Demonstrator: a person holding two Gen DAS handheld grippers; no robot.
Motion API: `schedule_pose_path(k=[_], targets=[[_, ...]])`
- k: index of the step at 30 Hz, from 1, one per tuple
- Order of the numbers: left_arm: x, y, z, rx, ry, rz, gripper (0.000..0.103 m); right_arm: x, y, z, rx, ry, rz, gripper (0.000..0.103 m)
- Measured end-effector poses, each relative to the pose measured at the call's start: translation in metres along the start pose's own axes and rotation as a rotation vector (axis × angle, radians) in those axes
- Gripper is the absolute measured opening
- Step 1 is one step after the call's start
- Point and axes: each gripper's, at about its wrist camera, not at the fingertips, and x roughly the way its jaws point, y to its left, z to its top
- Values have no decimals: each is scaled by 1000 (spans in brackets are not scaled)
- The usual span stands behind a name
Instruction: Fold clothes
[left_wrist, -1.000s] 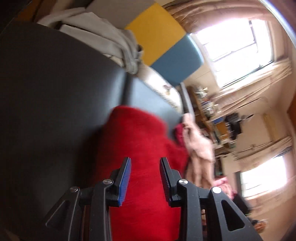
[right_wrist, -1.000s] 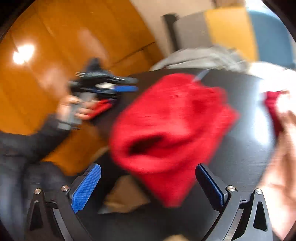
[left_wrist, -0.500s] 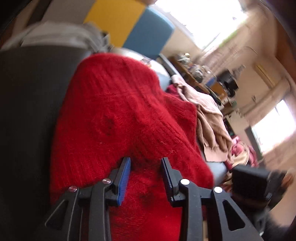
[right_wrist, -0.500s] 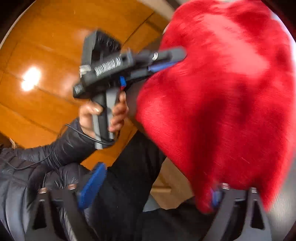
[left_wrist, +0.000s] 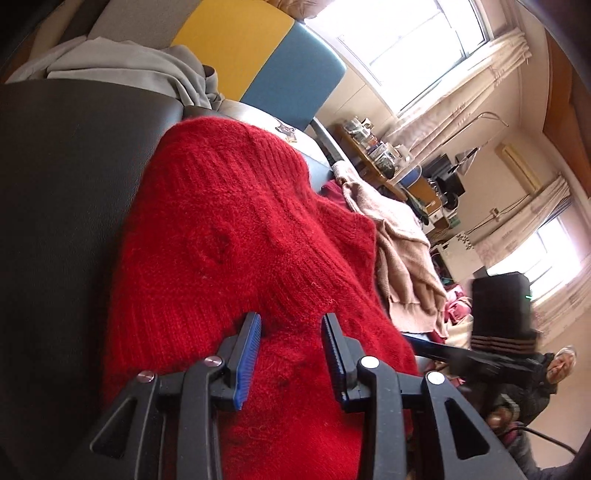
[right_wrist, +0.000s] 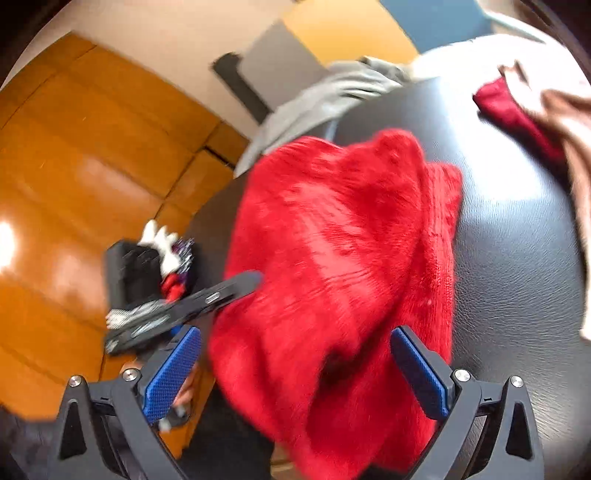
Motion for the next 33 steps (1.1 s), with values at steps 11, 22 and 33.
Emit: schedule_pose_path(k=[11, 22, 33], targets=[[-1, 14, -3, -24, -7, -74, 34, 41, -7, 20, 64, -137, -9, 102], [-17, 9, 1, -16, -31, -69, 38, 49, 31, 16, -175, -82, -231, 41], [-28, -6, -23, 104, 16, -81, 48, -1, 18, -2, -66, -276, -151, 18]])
